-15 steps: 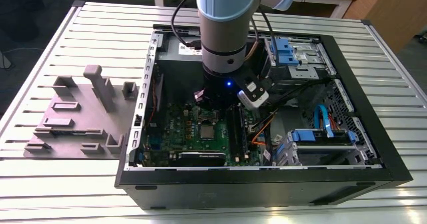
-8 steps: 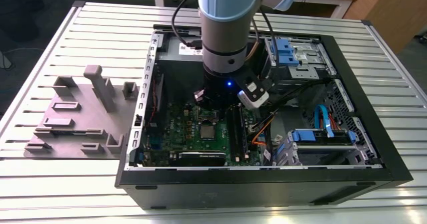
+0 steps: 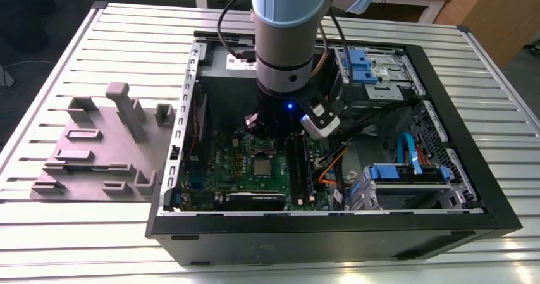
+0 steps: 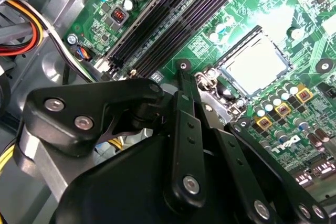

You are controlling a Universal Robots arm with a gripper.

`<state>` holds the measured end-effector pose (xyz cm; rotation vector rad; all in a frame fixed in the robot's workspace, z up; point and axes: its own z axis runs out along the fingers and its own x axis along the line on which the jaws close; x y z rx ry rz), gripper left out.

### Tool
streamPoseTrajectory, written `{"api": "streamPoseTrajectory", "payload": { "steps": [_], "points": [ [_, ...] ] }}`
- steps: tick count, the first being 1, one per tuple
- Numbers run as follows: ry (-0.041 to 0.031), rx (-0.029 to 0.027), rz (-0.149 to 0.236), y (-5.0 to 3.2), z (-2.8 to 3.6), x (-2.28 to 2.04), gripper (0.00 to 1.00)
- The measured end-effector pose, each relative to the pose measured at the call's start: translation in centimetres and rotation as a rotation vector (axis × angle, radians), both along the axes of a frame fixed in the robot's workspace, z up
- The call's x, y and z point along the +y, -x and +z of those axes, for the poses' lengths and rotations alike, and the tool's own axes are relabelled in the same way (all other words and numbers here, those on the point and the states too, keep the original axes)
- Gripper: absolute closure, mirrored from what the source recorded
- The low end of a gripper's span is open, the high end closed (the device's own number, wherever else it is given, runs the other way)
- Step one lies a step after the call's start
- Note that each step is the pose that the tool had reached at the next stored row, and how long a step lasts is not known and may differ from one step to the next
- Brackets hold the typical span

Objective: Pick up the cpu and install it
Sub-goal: 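Close the cpu cover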

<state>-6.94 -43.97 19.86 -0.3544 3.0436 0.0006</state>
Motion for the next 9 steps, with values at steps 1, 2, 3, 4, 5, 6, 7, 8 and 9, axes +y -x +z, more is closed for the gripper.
{"api": "streamPoseTrajectory", "payload": {
  "steps": [1,2,3,4,5,6,7,8,9],
  "points": [
    [-0.0019,0.0001,0.0,-0.01,0.1,0.0,0.9],
    [-0.005,0.0004,0.0,-0.02,0.19,0.0,0.9],
    [-0.0075,0.0008,0.0,-0.03,0.26,0.0,0.9],
    [-0.0098,0.0014,0.0,-0.05,0.3,0.0,0.9],
    [-0.0121,0.002,0.0,-0.09,0.32,0.0,0.9],
    [-0.0145,0.0026,0.0,-0.14,0.32,0.0,0.9],
    [-0.0157,0.003,0.0,-0.19,0.32,0.0,0.9],
    [-0.0157,0.0031,0.0,-0.19,0.32,0.0,0.9],
    [-0.0155,0.0032,0.0,-0.19,0.33,0.0,0.9]
  ]
}}
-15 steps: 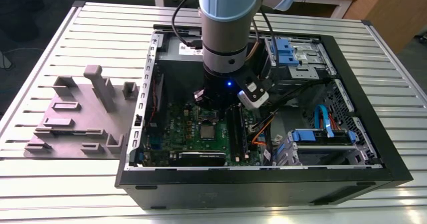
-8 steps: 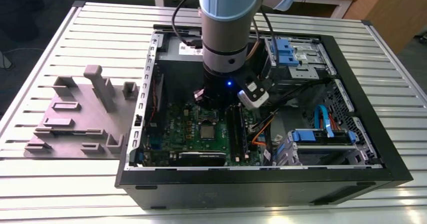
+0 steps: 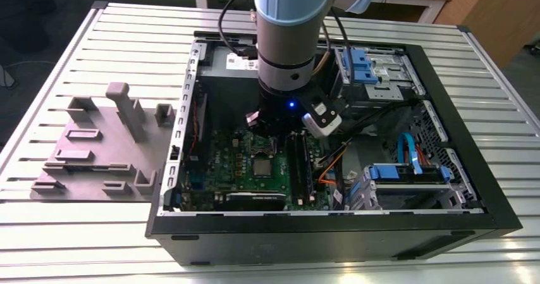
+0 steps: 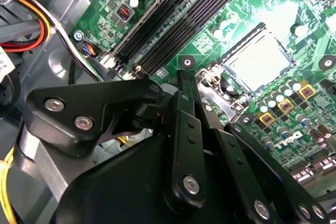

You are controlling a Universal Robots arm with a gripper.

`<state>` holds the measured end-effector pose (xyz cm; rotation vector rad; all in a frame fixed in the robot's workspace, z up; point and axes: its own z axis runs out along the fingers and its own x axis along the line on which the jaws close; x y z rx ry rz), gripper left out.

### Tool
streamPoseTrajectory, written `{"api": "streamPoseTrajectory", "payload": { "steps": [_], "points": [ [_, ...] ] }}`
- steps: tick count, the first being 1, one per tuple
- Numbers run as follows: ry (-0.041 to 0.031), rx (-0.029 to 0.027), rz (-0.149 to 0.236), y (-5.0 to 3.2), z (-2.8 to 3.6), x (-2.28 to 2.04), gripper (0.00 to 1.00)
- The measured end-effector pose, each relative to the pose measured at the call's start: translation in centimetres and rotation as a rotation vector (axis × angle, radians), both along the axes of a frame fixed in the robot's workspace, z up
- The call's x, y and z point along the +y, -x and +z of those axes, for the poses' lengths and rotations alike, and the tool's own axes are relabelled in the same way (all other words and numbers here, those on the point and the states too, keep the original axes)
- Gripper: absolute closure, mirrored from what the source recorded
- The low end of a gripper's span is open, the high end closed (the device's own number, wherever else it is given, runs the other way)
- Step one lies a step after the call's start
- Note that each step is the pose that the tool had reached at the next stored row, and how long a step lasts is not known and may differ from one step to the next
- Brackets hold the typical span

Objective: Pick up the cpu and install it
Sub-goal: 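Close the cpu cover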

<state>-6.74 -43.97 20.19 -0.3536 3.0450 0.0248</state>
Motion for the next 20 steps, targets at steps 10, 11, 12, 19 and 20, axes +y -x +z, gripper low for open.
{"api": "streamPoseTrajectory", "payload": {
  "steps": [10,11,12,19,20],
  "points": [
    [0.0001,0.0102,-0.002,-0.19,0.01,0.0,0.9],
    [0.0001,0.0102,-0.002,-0.19,0.01,0.0,0.9],
    [0.0001,0.0102,-0.002,-0.19,0.0,0.0,0.9],
    [0.0001,0.0102,-0.003,-0.2,0.0,0.0,0.9],
    [0.0001,0.0102,-0.003,-0.2,0.0,0.0,0.9]
  ]
}}
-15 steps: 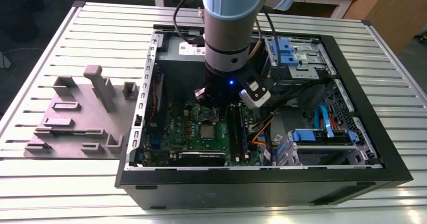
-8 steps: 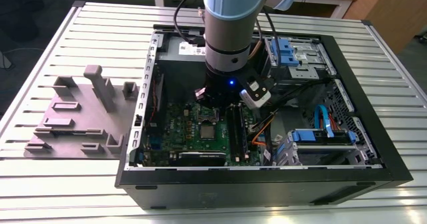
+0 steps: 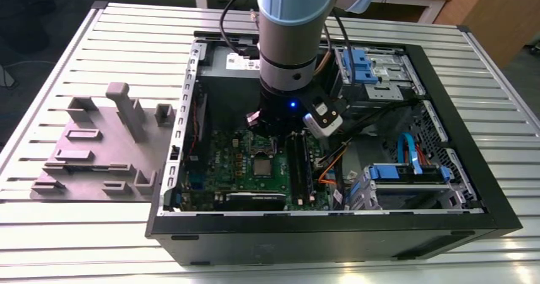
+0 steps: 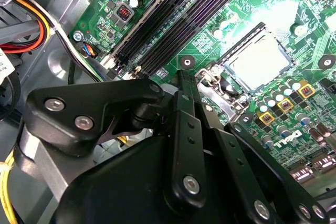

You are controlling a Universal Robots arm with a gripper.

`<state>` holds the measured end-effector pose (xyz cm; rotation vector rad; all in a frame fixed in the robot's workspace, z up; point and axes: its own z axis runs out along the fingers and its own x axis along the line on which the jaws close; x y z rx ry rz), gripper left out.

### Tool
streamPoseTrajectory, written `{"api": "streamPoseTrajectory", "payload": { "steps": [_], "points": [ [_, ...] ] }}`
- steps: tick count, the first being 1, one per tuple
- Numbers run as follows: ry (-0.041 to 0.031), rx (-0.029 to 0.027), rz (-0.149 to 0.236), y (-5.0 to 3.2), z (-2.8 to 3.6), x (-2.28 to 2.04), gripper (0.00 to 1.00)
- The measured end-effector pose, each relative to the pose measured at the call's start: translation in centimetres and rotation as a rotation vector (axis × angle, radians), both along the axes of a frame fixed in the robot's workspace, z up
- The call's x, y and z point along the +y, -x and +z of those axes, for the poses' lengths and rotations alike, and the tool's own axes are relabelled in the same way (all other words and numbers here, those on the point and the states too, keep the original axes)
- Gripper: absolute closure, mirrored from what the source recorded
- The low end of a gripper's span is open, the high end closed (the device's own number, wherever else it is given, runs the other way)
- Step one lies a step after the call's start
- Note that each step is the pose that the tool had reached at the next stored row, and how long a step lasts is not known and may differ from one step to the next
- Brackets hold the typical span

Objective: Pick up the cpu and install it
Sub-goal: 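Close the cpu cover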

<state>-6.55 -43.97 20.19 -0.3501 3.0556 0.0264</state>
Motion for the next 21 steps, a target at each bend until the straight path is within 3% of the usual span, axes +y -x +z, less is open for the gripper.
{"api": "streamPoseTrajectory", "payload": {
  "steps": [6,8,13,21],
  "points": [
    [-0.001,0.0001,0.0,-0.01,0.09,0.04,0.9],
    [-0.0102,0.0001,0.0,-0.01,0.08,0.13,0.9],
    [-0.041,0.0001,0.0,-0.01,0.08,0.25,0.9],
    [-0.0414,-0.0021,0.0,0.29,0.07,0.26,0.9]
  ]
}}
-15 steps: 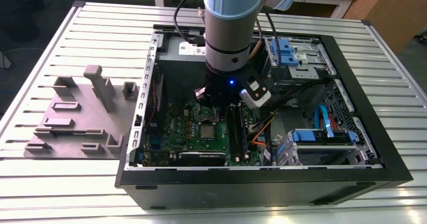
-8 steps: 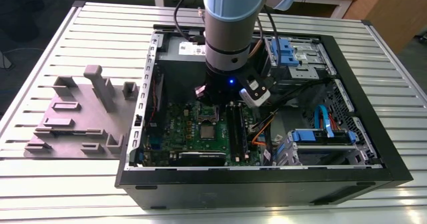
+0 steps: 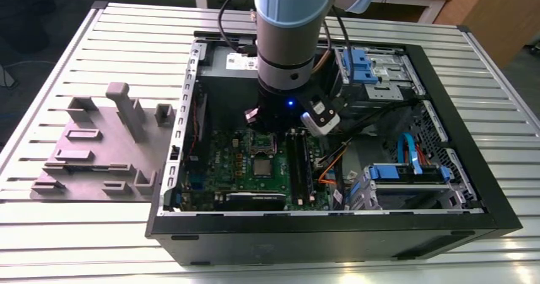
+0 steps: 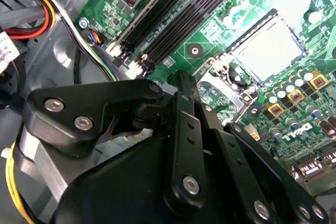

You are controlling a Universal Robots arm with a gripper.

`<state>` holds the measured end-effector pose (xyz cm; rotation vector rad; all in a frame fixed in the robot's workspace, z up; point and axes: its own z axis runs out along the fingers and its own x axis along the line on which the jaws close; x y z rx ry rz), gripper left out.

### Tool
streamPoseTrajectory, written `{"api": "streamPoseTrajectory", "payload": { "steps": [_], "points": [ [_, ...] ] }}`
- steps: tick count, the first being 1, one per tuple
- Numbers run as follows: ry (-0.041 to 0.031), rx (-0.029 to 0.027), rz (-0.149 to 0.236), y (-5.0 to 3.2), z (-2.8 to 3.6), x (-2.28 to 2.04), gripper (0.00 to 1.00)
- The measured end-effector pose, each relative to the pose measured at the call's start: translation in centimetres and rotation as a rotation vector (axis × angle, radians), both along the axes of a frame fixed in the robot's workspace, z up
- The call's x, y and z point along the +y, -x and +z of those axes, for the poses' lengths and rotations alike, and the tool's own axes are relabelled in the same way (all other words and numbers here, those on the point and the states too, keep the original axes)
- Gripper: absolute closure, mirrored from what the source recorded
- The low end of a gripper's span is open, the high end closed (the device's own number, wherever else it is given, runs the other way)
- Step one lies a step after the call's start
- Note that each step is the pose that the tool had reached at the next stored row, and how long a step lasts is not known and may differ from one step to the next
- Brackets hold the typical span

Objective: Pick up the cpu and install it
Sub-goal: 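Close the cpu cover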

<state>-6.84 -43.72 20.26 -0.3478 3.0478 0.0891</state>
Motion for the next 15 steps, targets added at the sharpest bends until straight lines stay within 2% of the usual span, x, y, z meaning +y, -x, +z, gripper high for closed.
{"api": "streamPoseTrajectory", "payload": {
  "steps": [8,11,15],
  "points": [
    [-0.0001,-0.0001,0.065,-0.08,-0.01,0.0,0.9],
    [-0.0002,-0.0001,0.068,-0.34,-0.01,0.0,0.9],
    [-0.0001,0.0,0.053,-0.58,-0.02,0.0,0.9]
  ]
}}
